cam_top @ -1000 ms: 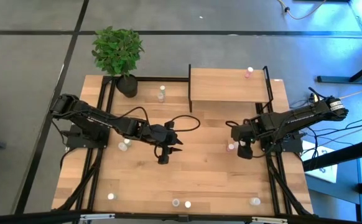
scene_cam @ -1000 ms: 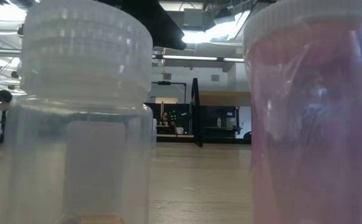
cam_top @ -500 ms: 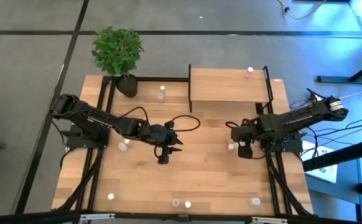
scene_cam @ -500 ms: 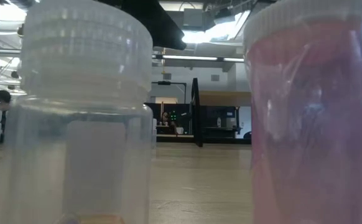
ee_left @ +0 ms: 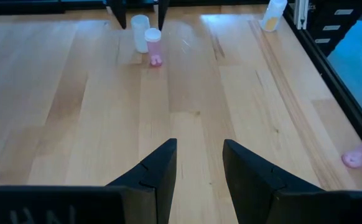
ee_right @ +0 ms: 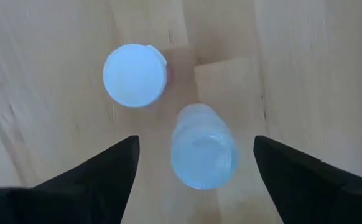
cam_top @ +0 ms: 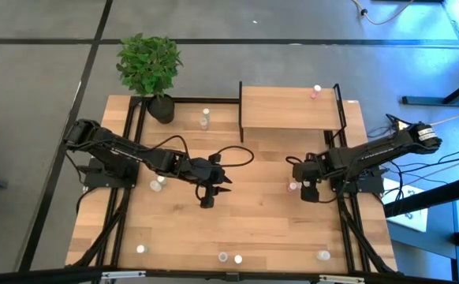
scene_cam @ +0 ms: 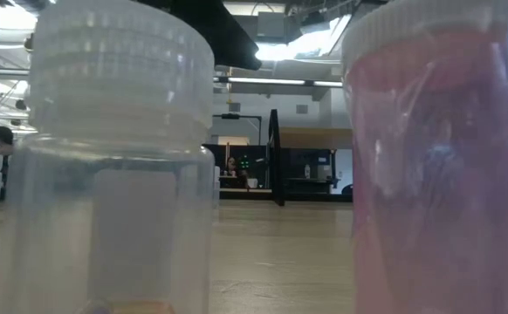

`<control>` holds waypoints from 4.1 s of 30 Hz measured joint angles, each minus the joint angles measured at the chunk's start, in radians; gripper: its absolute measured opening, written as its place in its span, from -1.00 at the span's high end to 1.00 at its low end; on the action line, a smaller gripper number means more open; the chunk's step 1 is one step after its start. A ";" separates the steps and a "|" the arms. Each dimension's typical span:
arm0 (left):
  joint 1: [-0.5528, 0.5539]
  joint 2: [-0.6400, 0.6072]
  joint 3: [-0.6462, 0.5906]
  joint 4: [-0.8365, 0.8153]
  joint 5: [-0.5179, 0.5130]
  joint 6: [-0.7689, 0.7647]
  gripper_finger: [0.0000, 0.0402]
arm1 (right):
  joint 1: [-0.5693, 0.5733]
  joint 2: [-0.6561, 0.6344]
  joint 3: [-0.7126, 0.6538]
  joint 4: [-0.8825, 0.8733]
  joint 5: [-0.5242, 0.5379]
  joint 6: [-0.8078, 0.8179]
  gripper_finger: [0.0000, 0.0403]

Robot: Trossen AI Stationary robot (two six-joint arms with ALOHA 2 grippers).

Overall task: Pick and place medicine bottles onto shelf by color
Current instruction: Put the top right white pill bottle on the shelf

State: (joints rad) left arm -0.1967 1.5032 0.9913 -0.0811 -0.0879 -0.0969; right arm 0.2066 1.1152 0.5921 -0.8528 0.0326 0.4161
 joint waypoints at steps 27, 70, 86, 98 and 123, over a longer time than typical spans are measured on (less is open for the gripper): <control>0.000 0.000 0.000 0.000 0.000 0.000 0.38 | 0.000 -0.001 -0.045 0.074 0.001 0.020 0.19; 0.006 0.000 -0.001 0.154 -0.220 0.029 0.38 | -0.007 0.000 0.341 -0.267 0.012 0.130 0.24; 0.060 -0.001 0.163 0.224 -0.322 0.187 0.38 | -0.273 0.060 0.760 -0.407 0.011 0.103 0.24; 0.085 -0.001 0.252 0.211 -0.381 0.272 0.38 | -0.571 0.305 1.125 -0.601 -0.035 -0.065 0.24; 0.138 -0.001 0.254 0.180 -0.573 0.185 0.38 | -1.047 0.629 1.285 -0.602 -0.061 -0.269 0.24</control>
State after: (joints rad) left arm -0.0587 1.5024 1.2455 0.0994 -0.6609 0.0879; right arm -0.8405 1.7447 1.8771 -1.4547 -0.0280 0.1472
